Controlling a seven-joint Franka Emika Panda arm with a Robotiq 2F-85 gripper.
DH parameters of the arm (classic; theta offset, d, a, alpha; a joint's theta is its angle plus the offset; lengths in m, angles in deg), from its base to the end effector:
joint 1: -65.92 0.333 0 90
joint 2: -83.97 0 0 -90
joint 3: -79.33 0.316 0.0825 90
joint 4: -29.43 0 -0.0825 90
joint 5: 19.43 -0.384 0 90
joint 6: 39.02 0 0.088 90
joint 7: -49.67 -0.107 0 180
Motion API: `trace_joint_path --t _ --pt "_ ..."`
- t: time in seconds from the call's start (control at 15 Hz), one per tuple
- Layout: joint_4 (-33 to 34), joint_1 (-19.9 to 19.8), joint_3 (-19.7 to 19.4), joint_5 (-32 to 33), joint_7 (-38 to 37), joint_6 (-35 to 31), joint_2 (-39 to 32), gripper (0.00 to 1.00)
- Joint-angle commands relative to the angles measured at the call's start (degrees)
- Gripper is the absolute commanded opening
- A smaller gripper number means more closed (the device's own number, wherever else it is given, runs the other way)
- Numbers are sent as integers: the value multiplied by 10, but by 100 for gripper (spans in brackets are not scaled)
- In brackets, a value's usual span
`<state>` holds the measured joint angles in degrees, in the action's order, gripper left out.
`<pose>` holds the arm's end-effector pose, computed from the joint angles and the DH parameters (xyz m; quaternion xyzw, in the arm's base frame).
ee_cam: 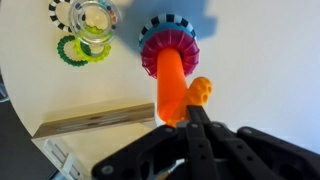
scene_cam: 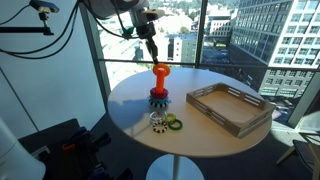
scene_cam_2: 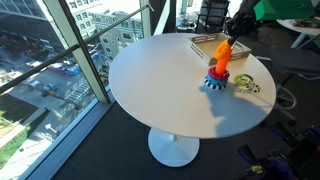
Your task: Remove the orange ring from the stand
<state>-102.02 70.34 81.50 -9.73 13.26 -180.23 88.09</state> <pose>0.5225 0.0608 0.4040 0.9710 -0.1973 0.1346 0.0135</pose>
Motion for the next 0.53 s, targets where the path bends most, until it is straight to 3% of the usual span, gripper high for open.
trace_joint_path --t 0.0,0.33,0.47 --pt "27 -7 12 -19 7 30 -7 3" --pt "69 -4 17 -24 3 65 -32 4" --pt "79 -3 17 -25 5 74 -38 10"
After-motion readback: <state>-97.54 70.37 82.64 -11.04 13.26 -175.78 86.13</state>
